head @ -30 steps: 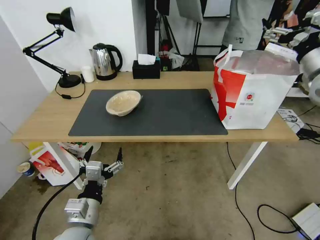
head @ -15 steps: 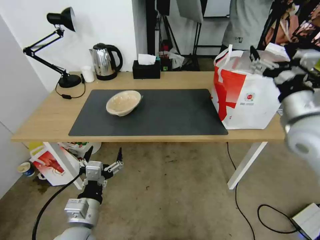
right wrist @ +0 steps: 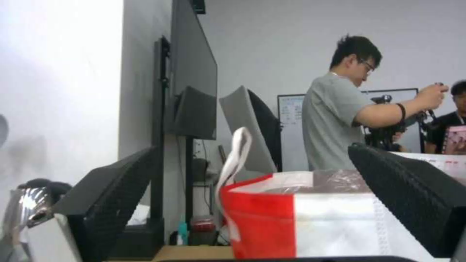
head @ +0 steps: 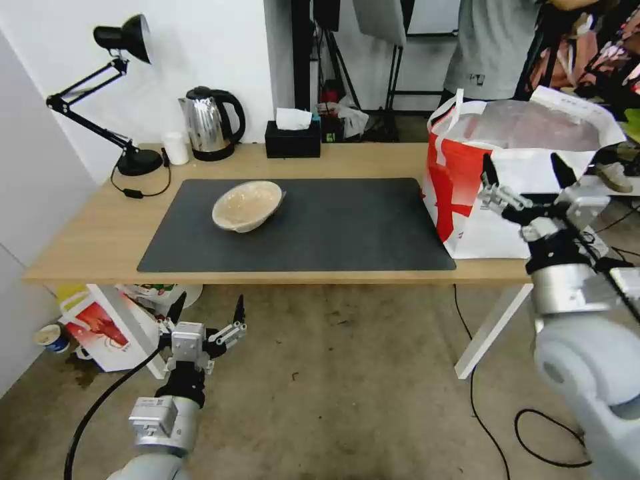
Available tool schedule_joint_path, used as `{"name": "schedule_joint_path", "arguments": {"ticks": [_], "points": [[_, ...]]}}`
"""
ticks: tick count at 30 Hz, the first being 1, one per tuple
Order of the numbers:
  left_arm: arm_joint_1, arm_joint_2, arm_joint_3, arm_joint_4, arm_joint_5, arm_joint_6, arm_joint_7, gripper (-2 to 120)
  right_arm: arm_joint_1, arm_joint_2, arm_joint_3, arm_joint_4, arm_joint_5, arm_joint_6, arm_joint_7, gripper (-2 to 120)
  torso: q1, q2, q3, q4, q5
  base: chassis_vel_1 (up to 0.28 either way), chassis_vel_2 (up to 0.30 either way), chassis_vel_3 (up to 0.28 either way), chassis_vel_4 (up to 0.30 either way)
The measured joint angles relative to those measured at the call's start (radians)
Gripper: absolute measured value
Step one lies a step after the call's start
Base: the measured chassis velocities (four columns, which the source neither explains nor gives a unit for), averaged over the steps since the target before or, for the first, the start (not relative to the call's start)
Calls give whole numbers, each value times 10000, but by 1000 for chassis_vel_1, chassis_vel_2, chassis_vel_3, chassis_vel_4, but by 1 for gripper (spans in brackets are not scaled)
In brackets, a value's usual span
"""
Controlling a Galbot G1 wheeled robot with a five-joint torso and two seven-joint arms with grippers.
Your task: Pick up the trash from the table and place it into the takeout bag.
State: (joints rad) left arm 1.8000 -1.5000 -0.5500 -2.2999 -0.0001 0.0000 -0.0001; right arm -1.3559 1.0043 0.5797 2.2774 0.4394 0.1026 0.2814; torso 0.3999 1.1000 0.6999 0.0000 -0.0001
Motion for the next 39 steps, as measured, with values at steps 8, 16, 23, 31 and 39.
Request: {"name": "schedule_joint_path", "arguments": {"ticks": [8, 16, 23, 31, 39], "points": [[0, 0, 0, 0, 0, 0, 0, 100, -901, 1126, -578, 63, -1310, 687, -220, 100, 0, 0, 0, 0, -1, 0, 0, 0, 0], [0, 0, 0, 0, 0, 0, 0, 100, -1853, 1783, -1312, -73, -2223, 1308, -346, 100, 0, 1, 0, 0, 0, 0, 0, 0, 0], [1, 0, 0, 0, 1, 0, 0, 100, -2671, 2126, -2303, -455, -2924, 1997, -490, 100, 0, 1, 0, 0, 0, 0, 0, 0, 0], [0, 0, 0, 0, 0, 0, 0, 100, -3112, 2508, -2768, -932, -3713, 2755, -376, 100, 0, 0, 0, 0, 0, 0, 0, 0, 0], [0, 0, 0, 0, 0, 0, 0, 100, -3203, 2812, -2765, -1442, -4340, 3323, -288, 100, 1, 0, 1, 0, 0, 0, 0, 0, 0]]}}
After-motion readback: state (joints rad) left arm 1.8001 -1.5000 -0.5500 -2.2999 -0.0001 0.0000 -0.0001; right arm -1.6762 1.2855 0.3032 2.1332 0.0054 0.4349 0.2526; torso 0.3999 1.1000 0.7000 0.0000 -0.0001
